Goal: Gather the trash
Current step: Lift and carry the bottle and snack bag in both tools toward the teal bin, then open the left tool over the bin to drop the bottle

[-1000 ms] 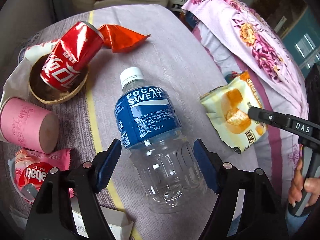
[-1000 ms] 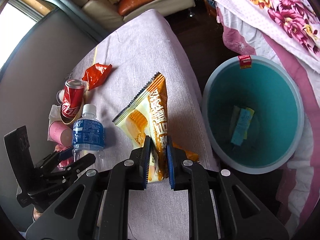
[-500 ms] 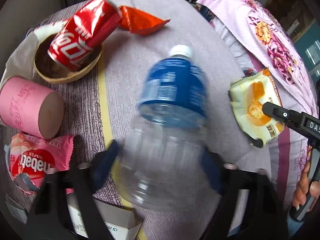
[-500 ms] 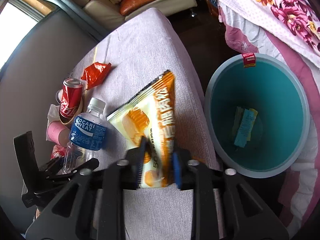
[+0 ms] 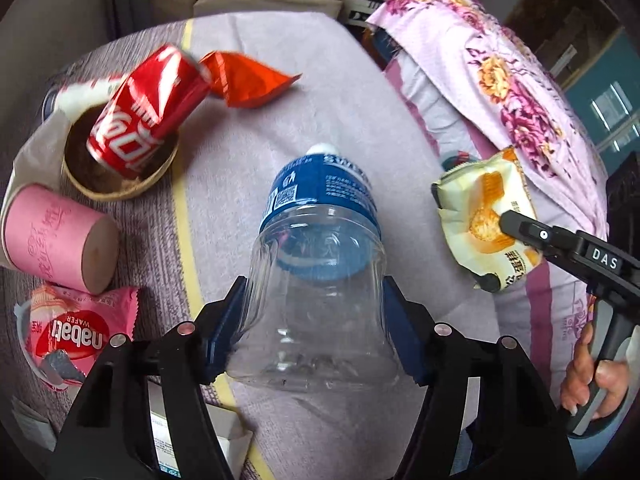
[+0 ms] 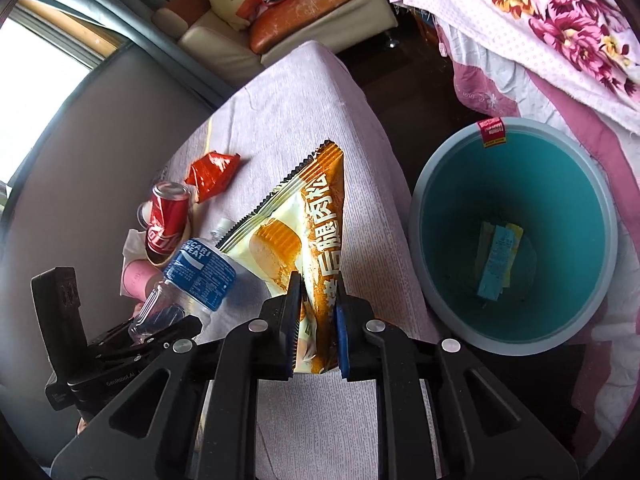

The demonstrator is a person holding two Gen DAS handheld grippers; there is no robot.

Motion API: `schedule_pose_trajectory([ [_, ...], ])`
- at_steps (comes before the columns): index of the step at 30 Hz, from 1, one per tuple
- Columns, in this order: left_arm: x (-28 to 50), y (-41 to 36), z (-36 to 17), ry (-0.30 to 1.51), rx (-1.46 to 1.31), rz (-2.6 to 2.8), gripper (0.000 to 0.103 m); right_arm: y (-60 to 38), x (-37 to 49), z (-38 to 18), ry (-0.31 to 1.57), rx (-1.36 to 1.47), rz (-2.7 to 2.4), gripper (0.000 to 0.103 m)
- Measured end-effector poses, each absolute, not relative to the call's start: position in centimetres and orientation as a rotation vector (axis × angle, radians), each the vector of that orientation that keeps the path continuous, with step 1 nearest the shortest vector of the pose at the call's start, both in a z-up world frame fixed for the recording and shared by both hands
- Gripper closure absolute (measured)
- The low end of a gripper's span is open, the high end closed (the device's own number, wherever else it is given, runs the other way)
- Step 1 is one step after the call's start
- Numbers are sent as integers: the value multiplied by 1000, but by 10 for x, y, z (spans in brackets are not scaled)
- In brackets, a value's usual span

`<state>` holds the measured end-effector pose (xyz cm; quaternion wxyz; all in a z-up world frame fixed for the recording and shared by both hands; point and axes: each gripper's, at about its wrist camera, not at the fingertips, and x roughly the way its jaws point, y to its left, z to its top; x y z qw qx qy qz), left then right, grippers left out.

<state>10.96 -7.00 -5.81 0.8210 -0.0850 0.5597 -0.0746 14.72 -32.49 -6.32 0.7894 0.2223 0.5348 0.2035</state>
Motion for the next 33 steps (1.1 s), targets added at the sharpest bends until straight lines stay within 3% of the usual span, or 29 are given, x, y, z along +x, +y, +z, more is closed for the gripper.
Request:
schedule_pose_trajectory([
  [24,126,-149,-20,1096,-38,-272,38,-391,145,-36,1035,552,360,89],
  [33,152,-211,-16,1065,48,-386,38,-452,140,-32,980,594,211,89],
])
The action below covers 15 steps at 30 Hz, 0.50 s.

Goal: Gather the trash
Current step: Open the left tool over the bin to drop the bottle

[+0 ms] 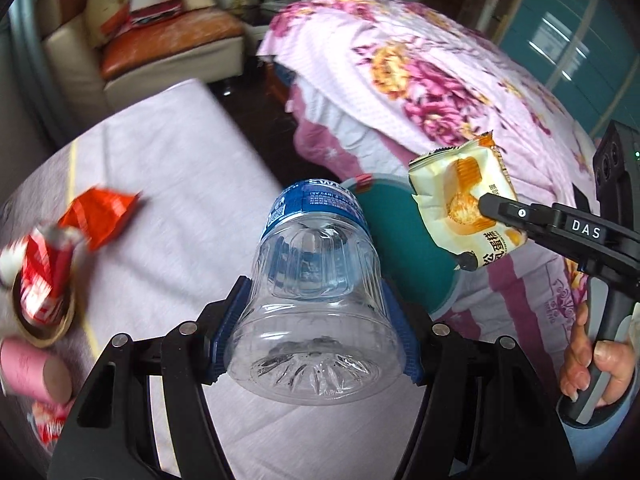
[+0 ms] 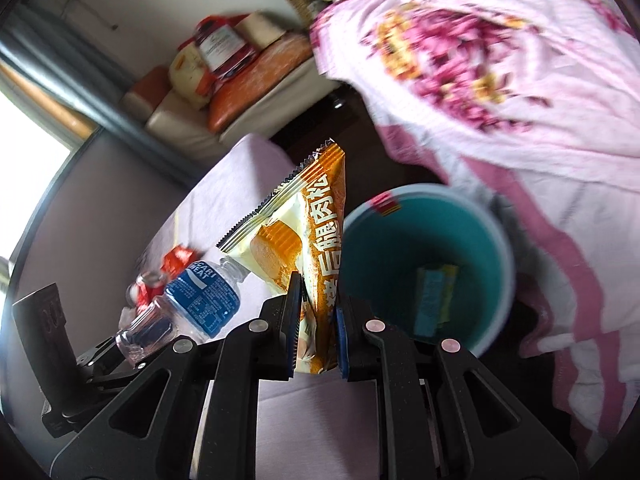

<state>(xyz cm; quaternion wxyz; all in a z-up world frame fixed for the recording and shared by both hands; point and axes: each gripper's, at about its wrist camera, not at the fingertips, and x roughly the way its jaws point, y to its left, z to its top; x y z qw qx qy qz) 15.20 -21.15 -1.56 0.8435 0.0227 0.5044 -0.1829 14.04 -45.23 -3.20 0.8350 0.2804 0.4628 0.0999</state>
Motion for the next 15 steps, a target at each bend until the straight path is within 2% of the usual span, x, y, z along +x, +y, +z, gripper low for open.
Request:
schedule_pose_trajectory([
  [15,187,-291,-78,1190,164,-463,37,-505,144,-69,1041,619,58,89],
])
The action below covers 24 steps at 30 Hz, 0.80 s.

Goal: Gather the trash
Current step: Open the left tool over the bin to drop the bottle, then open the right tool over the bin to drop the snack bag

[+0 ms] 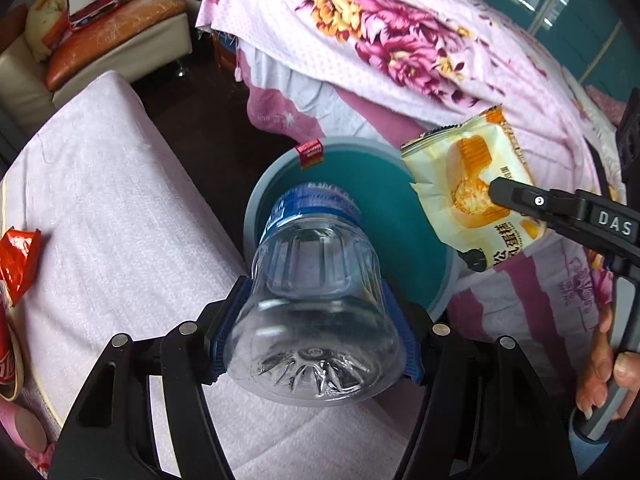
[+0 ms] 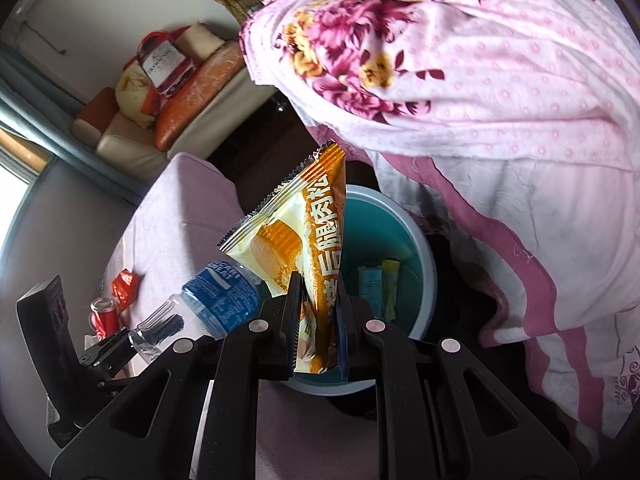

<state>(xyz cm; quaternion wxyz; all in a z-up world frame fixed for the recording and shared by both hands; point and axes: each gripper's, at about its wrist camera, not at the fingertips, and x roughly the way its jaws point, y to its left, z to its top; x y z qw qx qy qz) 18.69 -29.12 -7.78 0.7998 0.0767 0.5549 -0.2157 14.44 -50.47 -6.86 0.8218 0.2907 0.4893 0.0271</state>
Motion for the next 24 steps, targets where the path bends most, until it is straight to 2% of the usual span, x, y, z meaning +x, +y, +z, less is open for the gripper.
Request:
schedule_pose_trajectory([
  [3,191,-291,-80,1200,162,-451,37,-507,147,-73,1051,621,50,89],
  [5,192,-290,-80,1197,154,-449,26,-505,148,-75,1056,618,46,89],
  [6,191,-290,-79,1191,152,-446,24,-505,149,-76,1059,617,45,89],
  [14,185,-281,-73,1189,126,-443,22,-498,152,-79,1074,609,48,89],
  [17,182,-275,-70,1183,109,-436,14,-496,154,-79,1081,603,48,89],
  [24,178,-257,-64,1173,60,-418,13,-487,156,-78,1091,583,48,89],
])
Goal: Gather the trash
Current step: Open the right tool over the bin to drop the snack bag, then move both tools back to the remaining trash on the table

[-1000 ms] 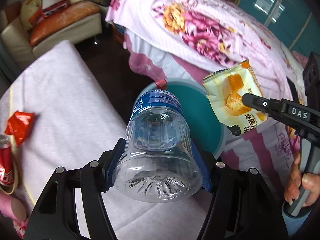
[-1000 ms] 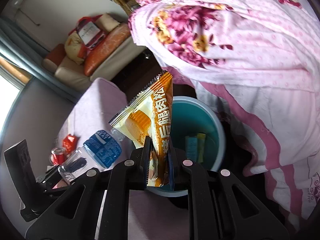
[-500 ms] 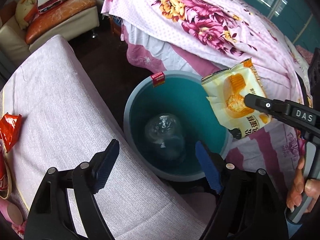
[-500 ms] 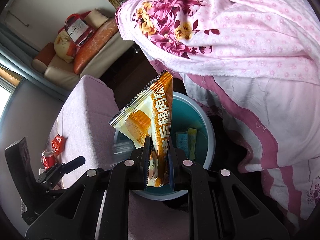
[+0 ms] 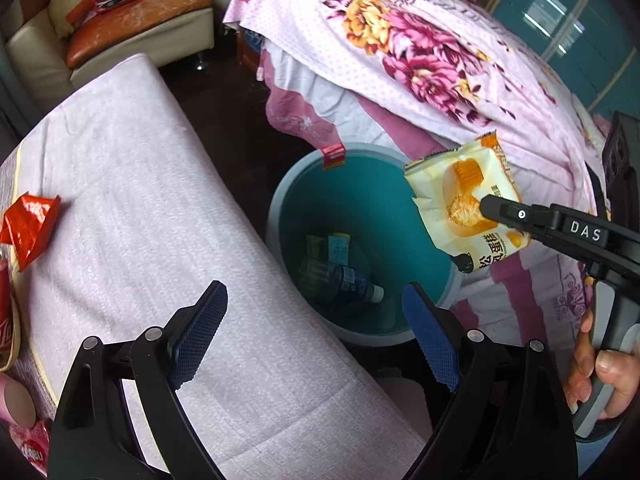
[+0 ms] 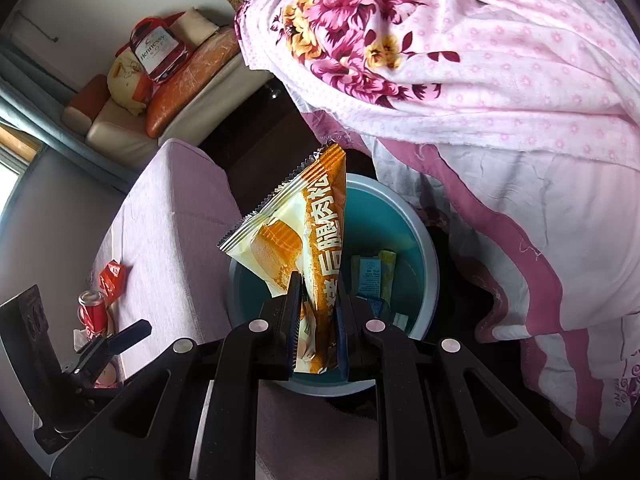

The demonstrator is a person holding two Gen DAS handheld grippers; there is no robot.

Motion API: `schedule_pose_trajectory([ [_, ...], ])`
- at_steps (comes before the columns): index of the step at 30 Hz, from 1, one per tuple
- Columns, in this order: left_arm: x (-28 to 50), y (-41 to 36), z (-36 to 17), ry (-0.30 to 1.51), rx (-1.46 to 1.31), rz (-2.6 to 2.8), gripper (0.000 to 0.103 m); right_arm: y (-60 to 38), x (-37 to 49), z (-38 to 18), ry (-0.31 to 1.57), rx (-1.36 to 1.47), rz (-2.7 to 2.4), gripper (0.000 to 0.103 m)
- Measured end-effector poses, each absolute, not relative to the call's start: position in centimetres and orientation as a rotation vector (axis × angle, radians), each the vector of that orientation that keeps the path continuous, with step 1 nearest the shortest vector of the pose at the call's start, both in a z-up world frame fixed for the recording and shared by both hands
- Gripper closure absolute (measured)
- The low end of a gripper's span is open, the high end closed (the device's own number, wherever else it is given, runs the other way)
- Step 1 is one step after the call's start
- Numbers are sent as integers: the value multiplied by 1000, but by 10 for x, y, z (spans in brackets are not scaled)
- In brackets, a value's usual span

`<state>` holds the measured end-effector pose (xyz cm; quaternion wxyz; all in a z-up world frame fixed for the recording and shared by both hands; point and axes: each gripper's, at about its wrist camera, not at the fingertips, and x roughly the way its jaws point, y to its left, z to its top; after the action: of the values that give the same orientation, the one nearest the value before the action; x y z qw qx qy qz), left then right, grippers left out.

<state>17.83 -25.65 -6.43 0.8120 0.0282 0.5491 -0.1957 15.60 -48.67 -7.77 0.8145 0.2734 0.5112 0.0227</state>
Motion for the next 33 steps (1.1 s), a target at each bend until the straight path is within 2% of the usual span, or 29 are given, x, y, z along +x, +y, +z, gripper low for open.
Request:
schedule_pose_trajectory([
  [2,178,-251,-62,1170,49,-414,13,-483,157,-77,1096,578,49,88],
  [4,178,-246,-61,1170,35,-408,13,-480,158,-77,1102,573,45,83],
  [6,178,-239,-61,1173,19,-404,13,-479,159,-78,1108,578,40,64],
  [9,177,-231,-61,1181,-9,-400,13,-475,158,-76,1108,573,29,46],
  [12,175,-224,-61,1183,-23,-395,13,-473,157,-74,1110,572,28,34],
  [17,168,-206,-57,1175,-39,-380,13,-462,157,-67,1121,559,35,29],
  [33,131,-96,-32,1119,-149,-259,13,-353,152,-45,1179,446,193,27],
])
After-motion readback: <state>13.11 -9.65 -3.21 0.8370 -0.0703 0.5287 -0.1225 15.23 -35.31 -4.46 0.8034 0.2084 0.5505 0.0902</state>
